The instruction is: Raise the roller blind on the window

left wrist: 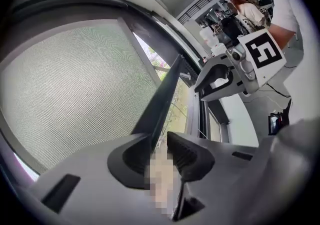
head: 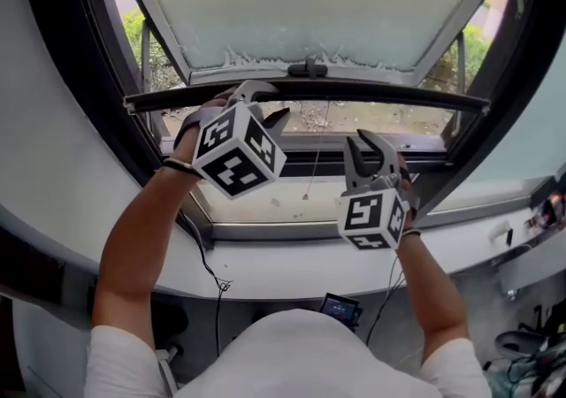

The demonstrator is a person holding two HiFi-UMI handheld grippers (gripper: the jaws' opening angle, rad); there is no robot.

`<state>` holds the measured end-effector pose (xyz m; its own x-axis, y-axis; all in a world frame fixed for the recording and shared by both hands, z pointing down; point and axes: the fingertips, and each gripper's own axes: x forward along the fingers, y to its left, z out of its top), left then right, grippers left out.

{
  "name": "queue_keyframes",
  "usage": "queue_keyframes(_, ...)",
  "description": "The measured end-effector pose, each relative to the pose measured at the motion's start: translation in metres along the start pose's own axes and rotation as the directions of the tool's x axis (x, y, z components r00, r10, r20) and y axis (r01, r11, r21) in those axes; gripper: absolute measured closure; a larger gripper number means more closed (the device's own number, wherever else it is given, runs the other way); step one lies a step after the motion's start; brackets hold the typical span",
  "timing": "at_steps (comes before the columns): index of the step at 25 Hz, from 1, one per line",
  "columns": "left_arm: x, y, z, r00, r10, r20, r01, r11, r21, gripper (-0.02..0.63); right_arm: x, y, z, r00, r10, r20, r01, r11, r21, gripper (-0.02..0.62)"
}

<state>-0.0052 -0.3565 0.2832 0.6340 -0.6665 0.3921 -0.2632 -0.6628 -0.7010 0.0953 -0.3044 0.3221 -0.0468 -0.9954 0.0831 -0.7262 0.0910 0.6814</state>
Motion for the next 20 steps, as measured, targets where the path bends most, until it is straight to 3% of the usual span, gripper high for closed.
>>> queue_keyframes(11,-0.010,0.019,0.013,1.000,-0.004,0.017,0.004,1.000,0.012,0.500,-0.015,0.028,-0.031,0.997,0.065,-0.046,-0.062,0.996,0.071,0.518)
queue_keyframes(17,-0.028,0.049,0.039,0.995,0.053,0.084,-0.053,0.999,-0.007,0.500,-0.015,0.041,-0.039,0.992,0.107,-0.067,-0.102,0.992,0.070,0.518)
queue_keyframes(20,-0.035,0.063,0.050,0.994,0.069,0.082,-0.071,0.997,0.021,0.500,-0.015,0.042,-0.042,0.992,0.107,-0.069,-0.102,0.992,0.073,0.518)
